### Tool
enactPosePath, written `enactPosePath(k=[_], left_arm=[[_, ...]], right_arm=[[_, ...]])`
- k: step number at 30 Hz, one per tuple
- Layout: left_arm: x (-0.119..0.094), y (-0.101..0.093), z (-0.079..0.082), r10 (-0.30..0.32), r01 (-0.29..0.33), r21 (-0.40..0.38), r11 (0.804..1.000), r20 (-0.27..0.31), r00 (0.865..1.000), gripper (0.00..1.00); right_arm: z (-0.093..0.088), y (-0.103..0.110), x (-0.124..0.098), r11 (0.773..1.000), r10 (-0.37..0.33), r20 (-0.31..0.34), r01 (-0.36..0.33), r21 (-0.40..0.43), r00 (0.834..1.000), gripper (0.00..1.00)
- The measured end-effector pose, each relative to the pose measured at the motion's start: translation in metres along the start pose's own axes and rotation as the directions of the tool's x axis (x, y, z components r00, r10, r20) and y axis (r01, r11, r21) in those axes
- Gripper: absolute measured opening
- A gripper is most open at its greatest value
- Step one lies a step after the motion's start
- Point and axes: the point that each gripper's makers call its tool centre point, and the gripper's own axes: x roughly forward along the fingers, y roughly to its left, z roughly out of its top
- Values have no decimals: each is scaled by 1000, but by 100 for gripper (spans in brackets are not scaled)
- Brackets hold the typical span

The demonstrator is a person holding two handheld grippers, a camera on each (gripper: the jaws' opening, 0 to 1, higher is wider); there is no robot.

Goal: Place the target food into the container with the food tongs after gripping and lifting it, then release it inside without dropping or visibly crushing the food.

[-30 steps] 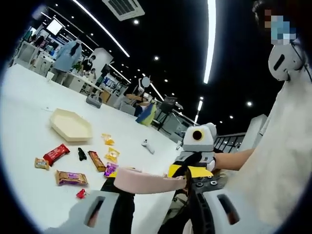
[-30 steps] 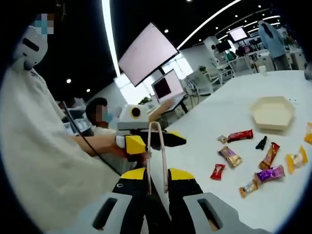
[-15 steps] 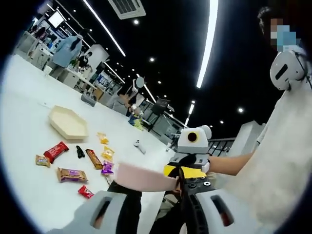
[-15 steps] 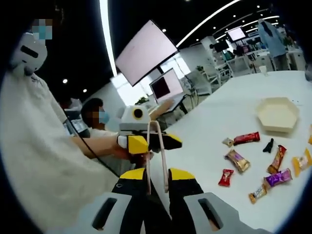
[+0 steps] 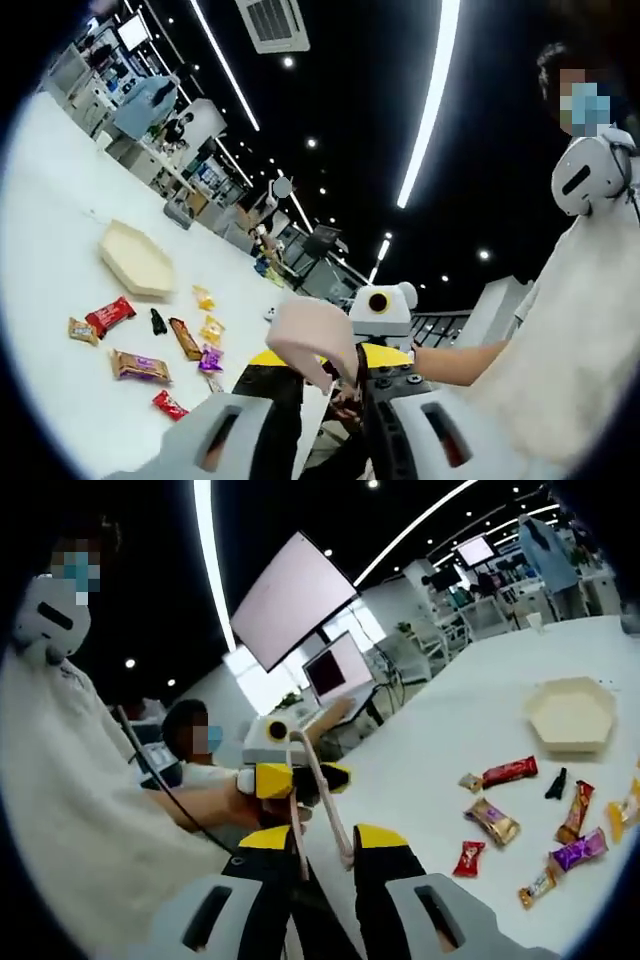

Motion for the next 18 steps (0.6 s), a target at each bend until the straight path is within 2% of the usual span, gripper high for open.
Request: enactPosePath(k=[6, 10, 14, 18], left_arm=[[4, 0, 1, -12, 12, 5, 1000, 10, 1000, 16], [3, -3, 5, 1, -2, 31, 1000, 30, 1000, 16], [-1, 0, 19, 34, -37, 22, 999, 109, 993, 16], [-4, 5, 25, 42, -47, 34, 998, 134, 990, 16]], right_arm=[[1, -3, -2, 999, -30, 38, 31, -9, 999, 24], [4, -5, 1, 999, -1, 48, -1, 32, 999, 25], [18, -5, 8, 1000, 11, 61, -11, 13, 998, 27], [20, -6, 11, 1000, 8, 75, -9, 14, 997, 27]])
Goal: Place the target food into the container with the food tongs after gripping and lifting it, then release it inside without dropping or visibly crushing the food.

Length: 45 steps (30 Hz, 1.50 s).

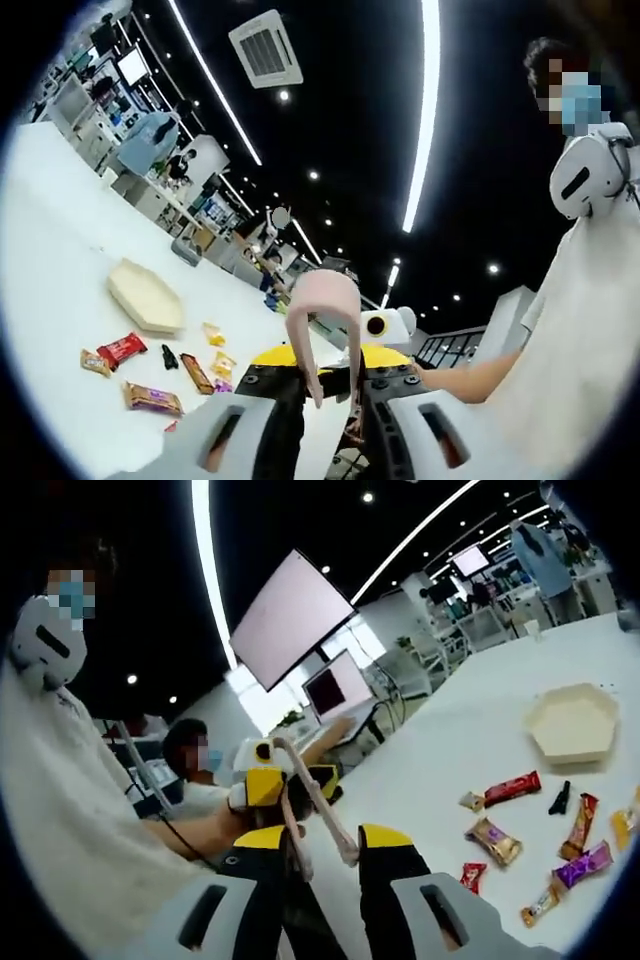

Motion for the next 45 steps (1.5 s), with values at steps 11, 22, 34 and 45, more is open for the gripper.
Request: enactPosePath(k=[11, 22, 34, 45], left_arm=[[4, 6, 4, 27, -27, -6, 1000, 44, 999, 17], [8, 13, 18, 40, -39, -12, 999, 94, 995, 18], [2, 19, 41, 57, -48, -49, 998, 214, 975, 18], [11, 11, 32, 40, -28, -60, 998, 216, 975, 18]], right_arm=[[11, -9, 0, 997, 2, 66, -7, 72, 998, 30], [20, -20, -8, 995, -23, 129, 10, 99, 991, 29], [28, -16, 3, 998, 17, 124, -25, 65, 992, 38], [40, -13, 0, 995, 34, 169, -50, 90, 985, 29]])
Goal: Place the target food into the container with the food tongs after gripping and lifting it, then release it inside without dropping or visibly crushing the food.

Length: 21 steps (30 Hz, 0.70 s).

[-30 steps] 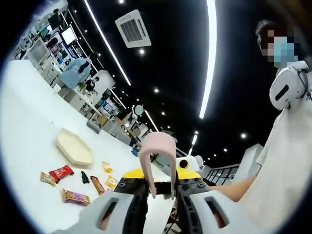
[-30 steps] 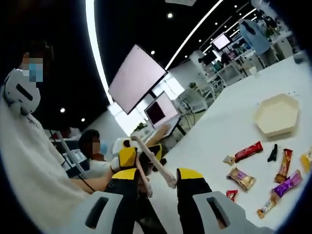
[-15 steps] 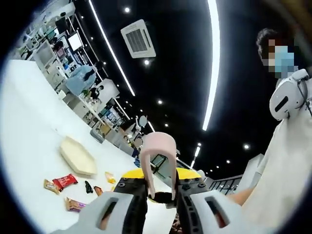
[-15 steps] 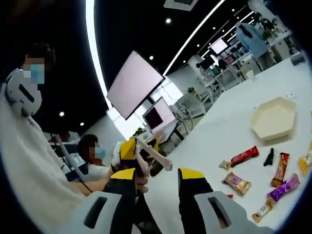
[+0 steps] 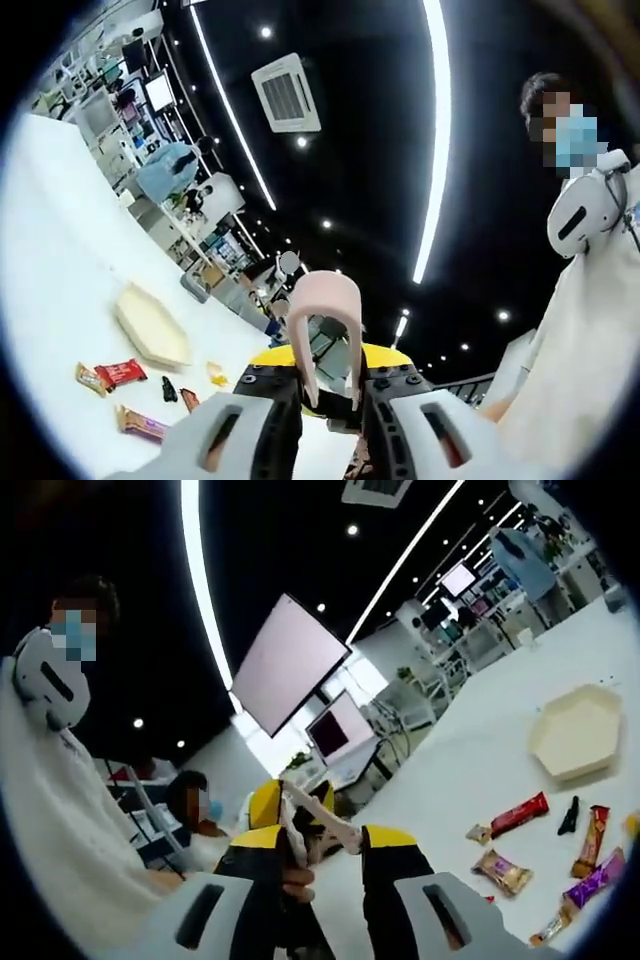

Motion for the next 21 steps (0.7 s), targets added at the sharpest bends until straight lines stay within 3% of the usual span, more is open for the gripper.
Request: enactPosePath(k=[6, 12, 21], left_arm=[[1, -6, -8, -27, 26, -35, 999, -34, 999, 17], [-1, -11, -11, -41, 40, -36, 999, -46, 998, 19], [-3, -13, -11, -36, 34, -44, 998, -31, 999, 23]], right_arm=[[-4, 5, -11, 998, 16, -3, -16, 55, 1000, 22], [-4, 16, -16, 998, 53, -36, -51, 48, 998, 16], [-11, 29, -15, 993, 109, -95, -104, 54, 989, 9]])
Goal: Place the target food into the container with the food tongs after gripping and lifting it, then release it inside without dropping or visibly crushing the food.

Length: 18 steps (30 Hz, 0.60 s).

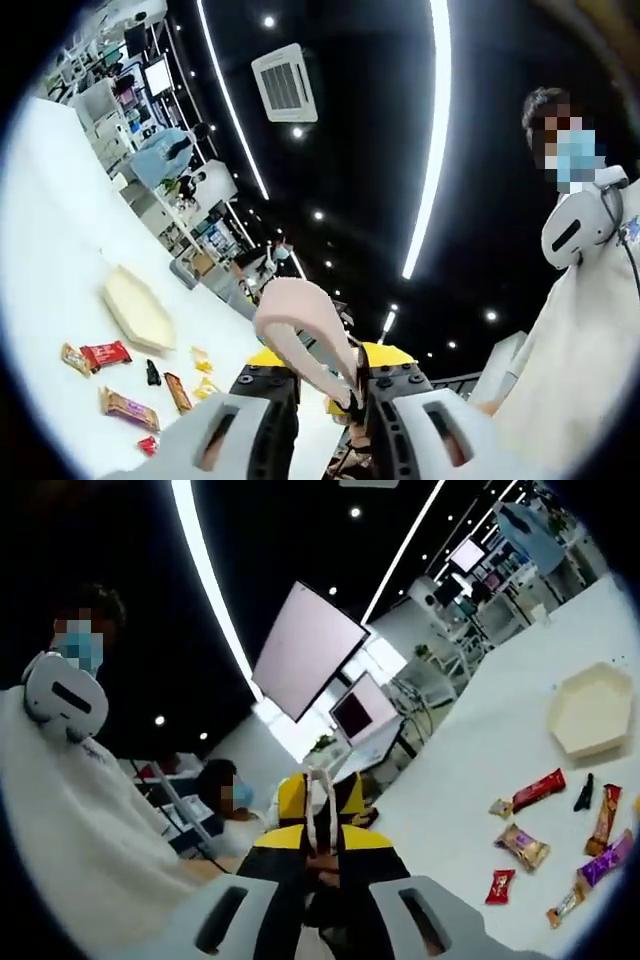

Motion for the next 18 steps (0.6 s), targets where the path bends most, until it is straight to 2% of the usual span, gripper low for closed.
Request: enactPosePath(k=[2, 6, 18], left_arm=[[-1, 1, 2, 2, -2, -10, 1000, 18, 1000, 25], [-3, 2, 2, 4, -3, -36, 999, 23, 1000, 25], [1, -10, -9, -37, 35, -68, 997, -21, 999, 25]], right_arm=[[-5, 2, 2, 1000, 5, -22, -5, -13, 1000, 9], [-7, 2, 3, 1000, 3, -27, -4, -18, 1000, 9], [-13, 8, -1, 999, 42, -55, -41, 27, 998, 11]])
